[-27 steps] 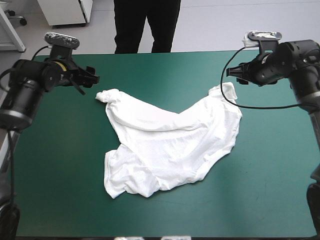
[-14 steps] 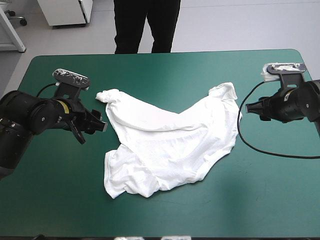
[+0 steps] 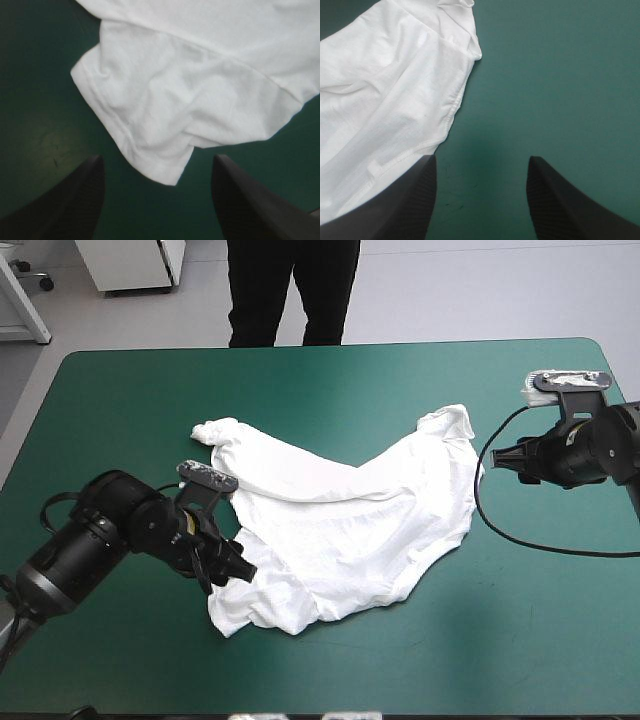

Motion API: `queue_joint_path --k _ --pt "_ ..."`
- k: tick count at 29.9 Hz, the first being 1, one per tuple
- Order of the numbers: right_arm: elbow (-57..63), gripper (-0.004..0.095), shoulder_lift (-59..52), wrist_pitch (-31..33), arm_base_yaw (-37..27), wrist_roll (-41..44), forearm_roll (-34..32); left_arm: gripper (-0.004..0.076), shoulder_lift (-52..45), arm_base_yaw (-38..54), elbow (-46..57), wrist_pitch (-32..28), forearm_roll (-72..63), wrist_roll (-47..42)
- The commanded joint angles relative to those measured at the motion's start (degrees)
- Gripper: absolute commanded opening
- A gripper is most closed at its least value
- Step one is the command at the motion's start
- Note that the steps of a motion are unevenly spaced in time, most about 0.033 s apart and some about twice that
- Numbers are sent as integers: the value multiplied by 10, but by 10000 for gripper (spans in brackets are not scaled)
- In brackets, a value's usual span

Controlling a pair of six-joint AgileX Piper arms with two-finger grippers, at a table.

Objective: Fold the cloth

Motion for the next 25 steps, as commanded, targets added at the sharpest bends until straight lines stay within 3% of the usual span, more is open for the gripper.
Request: queue_joint_path --k 1,7,15,25 --pt "-13 509 -16 -24 -4 -1 -8 447 -14 -40 30 -28 13 -50" --pt "-13 509 -16 -25 -4 1 -8 447 -12 -80 107 -59 17 -85" --pt "-13 509 -16 -25 -4 1 -5 447 1 -80 190 -114 19 -64" --pt "-13 509 -16 -23 -4 5 -3 447 100 -80 204 -200 17 -39"
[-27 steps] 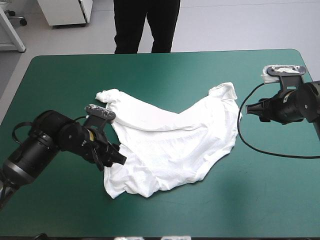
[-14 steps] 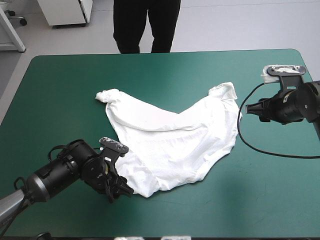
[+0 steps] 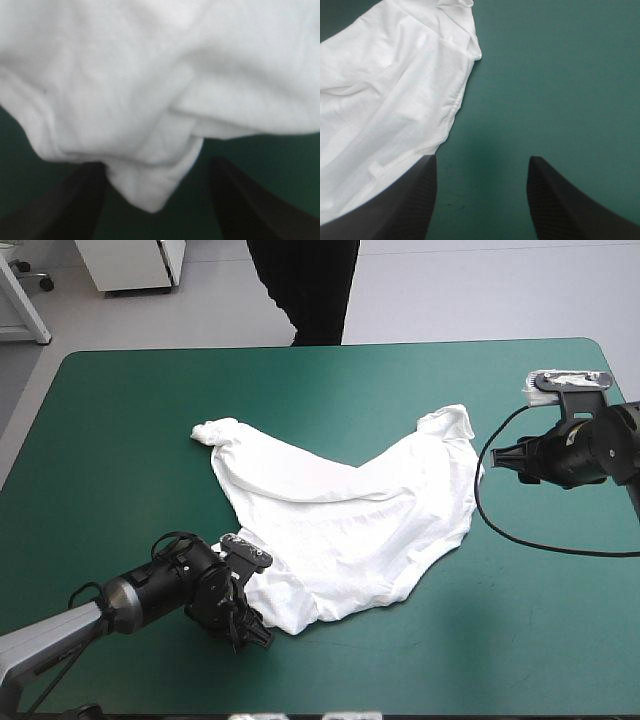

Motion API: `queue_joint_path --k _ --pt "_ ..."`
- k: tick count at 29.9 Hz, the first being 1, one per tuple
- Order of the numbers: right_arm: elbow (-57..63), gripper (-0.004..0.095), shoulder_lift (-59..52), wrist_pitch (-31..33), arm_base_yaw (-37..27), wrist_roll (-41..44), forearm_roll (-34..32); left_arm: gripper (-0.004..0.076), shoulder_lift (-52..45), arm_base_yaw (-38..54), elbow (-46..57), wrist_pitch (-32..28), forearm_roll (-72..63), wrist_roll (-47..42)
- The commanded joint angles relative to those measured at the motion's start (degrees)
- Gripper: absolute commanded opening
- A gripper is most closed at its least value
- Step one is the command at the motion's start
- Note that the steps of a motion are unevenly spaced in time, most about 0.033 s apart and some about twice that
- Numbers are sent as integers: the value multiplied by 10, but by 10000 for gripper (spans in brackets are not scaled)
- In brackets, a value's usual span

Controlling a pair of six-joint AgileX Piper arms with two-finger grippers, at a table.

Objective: Fold the cloth

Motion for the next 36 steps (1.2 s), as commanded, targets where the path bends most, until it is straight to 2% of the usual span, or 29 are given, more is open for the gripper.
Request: queue_joint_path --k 1,3,5,7,9,10,21,29,36 --pt "-13 509 -16 -22 -4 -1 -3 447 22 -2 -10 -38 -1 -1" --pt "-13 509 -16 -22 -4 -1 -3 429 43 -2 -10 -49 -2 -1" --pt "-13 508 -16 -21 -4 -1 -3 353 59 -2 -10 -50 -3 4" --pt "-13 509 -16 -18 -4 -1 -2 225 67 -2 -10 -50 -7 10" --pt "-13 509 -15 -12 -4 -1 -2 49 68 -2 -10 -54 -6 12" --pt "-11 509 -14 -9 -4 -2 -2 -12 68 -2 -10 -57 -3 12" --pt "2 529 68 -4 -4 -11 45 -9 67 -2 -10 -51 -3 10" --pt "32 528 168 -106 -4 -24 46 -9 67 -2 -10 -43 -7 12" --pt "32 526 247 -138 -4 -32 49 -9 67 -2 -10 -38 -7 12"
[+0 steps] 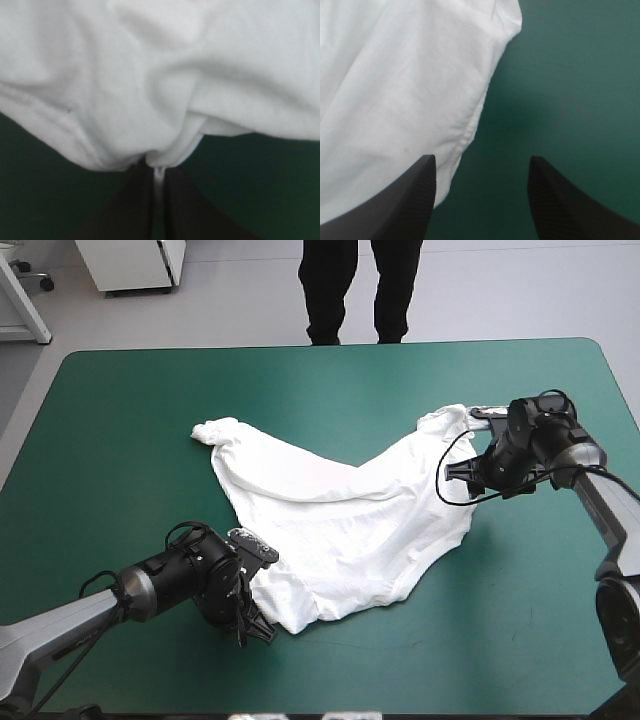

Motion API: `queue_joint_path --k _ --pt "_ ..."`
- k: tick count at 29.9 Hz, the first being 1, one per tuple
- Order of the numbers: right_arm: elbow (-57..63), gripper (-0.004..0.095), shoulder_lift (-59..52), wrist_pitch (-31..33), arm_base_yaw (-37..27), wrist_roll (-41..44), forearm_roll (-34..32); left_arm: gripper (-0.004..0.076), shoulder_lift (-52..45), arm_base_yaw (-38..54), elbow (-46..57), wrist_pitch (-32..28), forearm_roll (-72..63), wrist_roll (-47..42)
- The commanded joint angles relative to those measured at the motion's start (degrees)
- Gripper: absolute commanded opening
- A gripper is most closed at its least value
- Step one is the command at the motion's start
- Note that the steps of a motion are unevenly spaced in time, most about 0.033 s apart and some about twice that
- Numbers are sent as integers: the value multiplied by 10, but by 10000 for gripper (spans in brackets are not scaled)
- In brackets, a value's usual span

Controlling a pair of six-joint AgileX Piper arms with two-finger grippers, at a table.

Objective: Fold the cloth

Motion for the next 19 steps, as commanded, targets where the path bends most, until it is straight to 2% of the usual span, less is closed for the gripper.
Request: queue_joint_path --k 1,8,12,15,19 --pt "-15 526 6 -37 -4 -10 8 -9 22 -1 14 -59 -12 0" --pt "-15 526 46 -70 -4 -18 28 -9 22 -1 14 -59 -12 0" --pt "-15 484 62 -85 -4 -18 27 -9 22 -1 14 -59 -12 0" --pt "-15 401 73 -90 -4 -18 28 -9 22 -1 14 -59 -13 0" --pt "-15 242 95 -72 -4 -20 33 -9 22 -1 14 -60 -14 0"
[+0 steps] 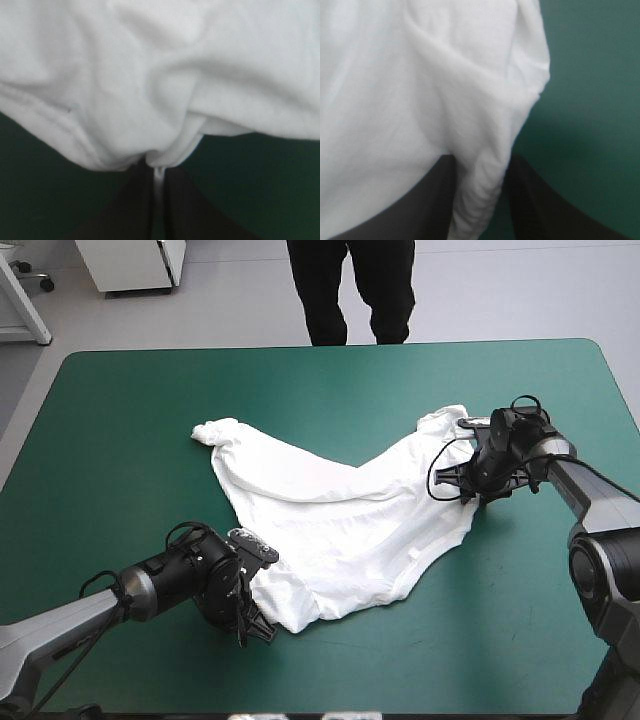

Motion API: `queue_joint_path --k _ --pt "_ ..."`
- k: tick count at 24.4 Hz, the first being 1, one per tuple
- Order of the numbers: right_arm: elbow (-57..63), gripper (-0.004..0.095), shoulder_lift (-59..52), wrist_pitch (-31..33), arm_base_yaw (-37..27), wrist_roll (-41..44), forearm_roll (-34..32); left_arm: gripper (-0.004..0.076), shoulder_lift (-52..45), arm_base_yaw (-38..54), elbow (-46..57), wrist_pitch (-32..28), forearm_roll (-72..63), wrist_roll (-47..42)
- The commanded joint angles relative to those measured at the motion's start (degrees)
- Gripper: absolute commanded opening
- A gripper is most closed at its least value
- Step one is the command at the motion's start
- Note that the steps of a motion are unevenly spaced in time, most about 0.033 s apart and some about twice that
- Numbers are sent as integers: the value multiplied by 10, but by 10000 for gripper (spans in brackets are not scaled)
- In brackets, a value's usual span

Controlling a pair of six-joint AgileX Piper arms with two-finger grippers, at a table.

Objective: Fold the cloth

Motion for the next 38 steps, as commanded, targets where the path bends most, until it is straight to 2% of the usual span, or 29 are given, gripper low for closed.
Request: queue_joint_path --k 1,5,11,15,20,23,24,30,33,38 --pt "-10 199 -3 0 -3 -7 19 -9 22 -1 14 -60 -14 0" --pt "-12 -22 -10 16 -3 -31 41 -9 14 0 13 -59 -14 -2" --pt "-31 -17 -74 60 -3 -49 38 -9 -37 4 -28 -38 19 -16" --pt "-51 -17 -148 78 -3 -49 38 -9 -79 39 -101 -3 49 -33" --pt "-105 -17 -244 118 -3 -62 62 -9 -131 116 -242 19 51 -12" --pt "-171 -17 -303 125 -3 -88 88 -9 -140 145 -376 13 51 28" --pt "-188 -17 -312 125 -3 -93 89 -9 -140 148 -411 6 51 33" --pt "-391 -17 -341 82 -3 -155 139 -9 -139 149 -613 -144 55 61" --pt "-476 -17 -340 47 -3 -182 141 -9 -139 149 -673 -186 55 110" --pt "-561 -17 -340 -1 -3 -208 148 -9 -139 149 -746 -268 55 124"
